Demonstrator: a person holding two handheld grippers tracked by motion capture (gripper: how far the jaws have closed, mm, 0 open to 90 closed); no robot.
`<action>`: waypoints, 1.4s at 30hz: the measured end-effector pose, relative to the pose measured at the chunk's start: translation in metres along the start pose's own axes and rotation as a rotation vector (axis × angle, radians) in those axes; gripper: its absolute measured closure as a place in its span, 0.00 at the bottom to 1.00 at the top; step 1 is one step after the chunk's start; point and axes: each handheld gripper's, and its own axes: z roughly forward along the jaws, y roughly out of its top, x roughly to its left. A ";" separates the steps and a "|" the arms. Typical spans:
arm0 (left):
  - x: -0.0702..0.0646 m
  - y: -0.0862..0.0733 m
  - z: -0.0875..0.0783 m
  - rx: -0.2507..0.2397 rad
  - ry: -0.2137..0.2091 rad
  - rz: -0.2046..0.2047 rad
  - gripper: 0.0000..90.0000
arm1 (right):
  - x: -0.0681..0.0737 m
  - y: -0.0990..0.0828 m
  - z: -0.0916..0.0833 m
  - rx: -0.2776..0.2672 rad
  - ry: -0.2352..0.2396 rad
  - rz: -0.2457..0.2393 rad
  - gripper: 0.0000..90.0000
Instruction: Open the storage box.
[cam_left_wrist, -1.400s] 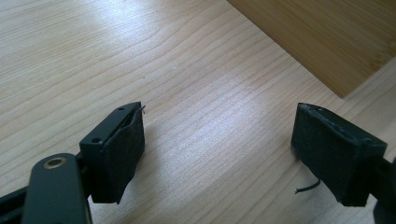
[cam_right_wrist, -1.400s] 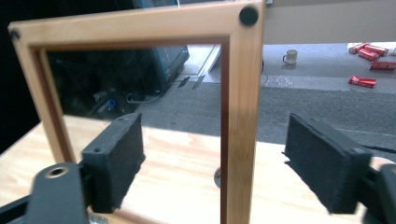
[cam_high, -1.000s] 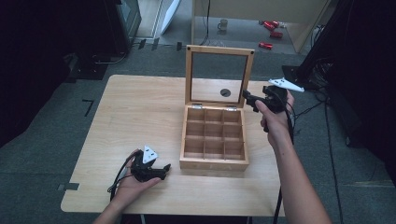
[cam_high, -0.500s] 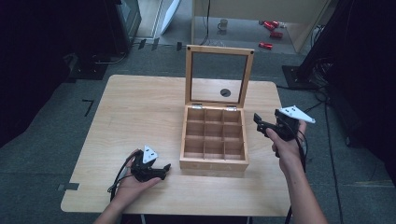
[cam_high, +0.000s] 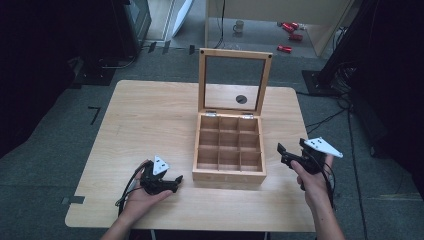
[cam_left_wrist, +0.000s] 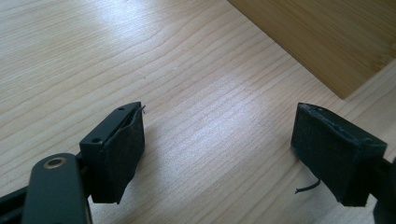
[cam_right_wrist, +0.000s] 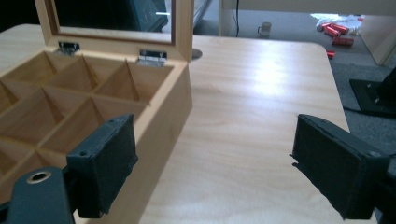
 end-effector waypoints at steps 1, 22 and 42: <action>0.000 0.000 0.000 0.000 0.000 0.000 0.20 | -0.001 -0.004 -0.001 0.004 -0.003 0.003 0.15; 0.000 0.000 0.000 0.001 0.001 -0.001 0.20 | -0.014 -0.075 -0.029 0.135 -0.029 0.044 0.10; 0.000 0.000 0.000 0.001 0.001 -0.001 0.20 | -0.010 -0.105 -0.024 0.276 -0.120 -0.002 0.09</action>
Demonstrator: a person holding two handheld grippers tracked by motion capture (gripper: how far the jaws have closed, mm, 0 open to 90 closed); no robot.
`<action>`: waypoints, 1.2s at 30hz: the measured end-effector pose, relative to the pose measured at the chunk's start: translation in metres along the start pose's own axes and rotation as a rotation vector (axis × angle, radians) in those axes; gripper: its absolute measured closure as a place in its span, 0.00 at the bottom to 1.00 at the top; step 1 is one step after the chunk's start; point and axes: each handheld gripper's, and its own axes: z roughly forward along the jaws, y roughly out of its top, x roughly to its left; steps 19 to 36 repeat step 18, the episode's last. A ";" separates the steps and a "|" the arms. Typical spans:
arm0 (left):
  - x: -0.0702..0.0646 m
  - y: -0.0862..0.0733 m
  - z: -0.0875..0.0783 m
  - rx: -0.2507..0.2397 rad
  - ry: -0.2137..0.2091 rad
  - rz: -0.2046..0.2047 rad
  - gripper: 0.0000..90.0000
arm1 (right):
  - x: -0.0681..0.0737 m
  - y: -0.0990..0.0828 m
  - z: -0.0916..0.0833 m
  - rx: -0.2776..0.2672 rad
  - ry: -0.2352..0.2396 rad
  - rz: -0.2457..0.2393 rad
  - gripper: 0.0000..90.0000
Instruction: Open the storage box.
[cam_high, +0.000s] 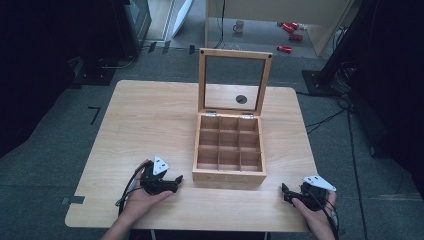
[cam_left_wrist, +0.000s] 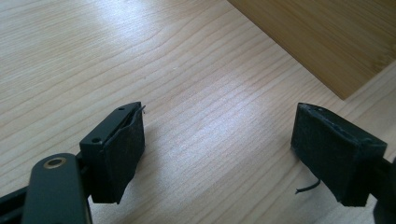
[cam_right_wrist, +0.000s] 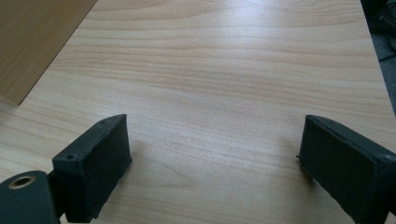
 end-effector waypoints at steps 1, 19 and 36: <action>0.000 0.000 0.000 0.001 0.000 0.000 0.20 | 0.000 0.000 0.000 0.000 0.001 -0.001 0.08; 0.000 0.000 0.000 0.001 -0.001 0.000 0.20 | 0.000 0.000 0.000 0.005 0.006 -0.004 0.07; 0.000 0.000 0.000 0.001 -0.001 0.000 0.20 | 0.000 0.000 0.000 0.005 0.006 -0.004 0.07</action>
